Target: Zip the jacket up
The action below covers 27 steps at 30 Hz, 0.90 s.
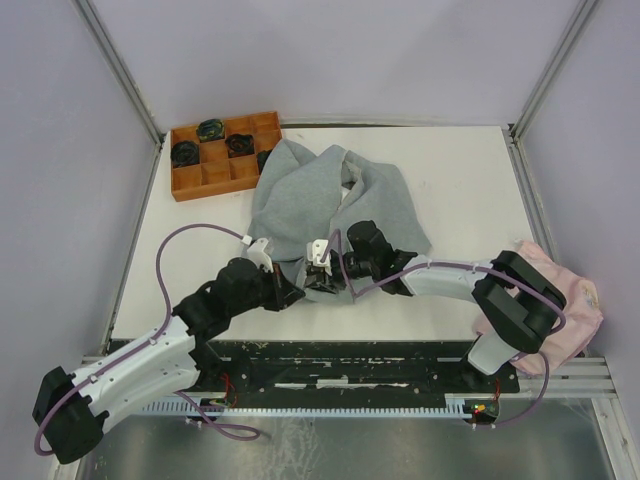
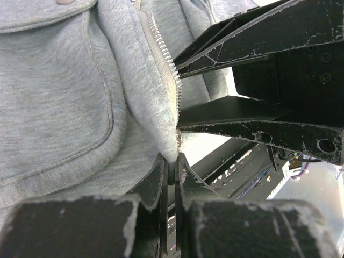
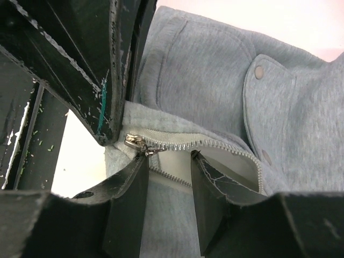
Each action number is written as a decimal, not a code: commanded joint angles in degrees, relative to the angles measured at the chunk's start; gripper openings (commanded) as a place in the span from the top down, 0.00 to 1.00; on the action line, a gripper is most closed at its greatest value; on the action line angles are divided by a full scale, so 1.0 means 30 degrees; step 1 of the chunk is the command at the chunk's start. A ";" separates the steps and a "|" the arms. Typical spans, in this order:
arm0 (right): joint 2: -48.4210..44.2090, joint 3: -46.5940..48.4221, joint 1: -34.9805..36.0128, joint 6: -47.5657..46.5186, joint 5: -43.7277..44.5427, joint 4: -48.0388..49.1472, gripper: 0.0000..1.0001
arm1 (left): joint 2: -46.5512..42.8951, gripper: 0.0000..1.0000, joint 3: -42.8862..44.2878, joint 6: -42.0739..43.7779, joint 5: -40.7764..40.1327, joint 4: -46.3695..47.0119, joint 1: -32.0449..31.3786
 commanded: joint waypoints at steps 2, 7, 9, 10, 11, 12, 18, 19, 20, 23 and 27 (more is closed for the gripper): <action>0.0012 0.0061 0.0595 0.0463 -0.1922 0.0926 0.54 | 0.0023 0.97 0.0093 0.0519 0.0204 0.1429 0.0078; -0.0057 -0.0295 0.0602 0.0842 -0.2232 0.1911 0.52 | 0.0319 0.97 0.0044 0.0490 0.0339 0.1663 0.0081; -0.0067 -0.0273 0.0597 0.1030 -0.2298 0.2136 0.53 | 0.0399 0.97 0.0071 0.0489 0.0377 0.1693 0.0066; -0.0050 -0.0256 0.0606 0.1025 -0.2344 0.2195 0.53 | 0.0374 0.97 0.0068 0.0482 0.0371 0.1672 0.0087; -0.0044 -0.0192 0.0607 0.1043 -0.2438 0.2195 0.53 | 0.0331 0.97 0.0057 0.0462 0.0316 0.1625 0.0074; -0.0106 -0.0180 0.0597 0.1009 -0.2552 0.2097 0.53 | 0.0274 0.97 0.0066 0.0460 0.0155 0.1528 0.0081; -0.0574 -0.0209 0.0611 0.0217 -0.3453 0.0535 0.52 | -0.0091 0.97 0.0208 0.0418 -0.1388 0.0935 0.0073; -0.0623 -0.0248 0.0604 0.0206 -0.3503 0.0424 0.52 | -0.0042 0.97 0.0235 0.0403 -0.1559 0.0929 0.0059; -0.0676 -0.0279 0.0607 0.0139 -0.3553 0.0350 0.52 | 0.0029 0.97 0.0268 0.0376 -0.1680 0.0961 0.0086; -0.0838 -0.0311 0.0616 0.0121 -0.3641 0.0333 0.52 | 0.0313 0.97 0.0336 0.0292 -0.2022 0.1176 0.0079; -0.0724 -0.0128 0.0624 0.0274 -0.3838 0.0719 0.52 | 0.0588 0.97 0.0305 0.0284 -0.1461 0.1942 0.0078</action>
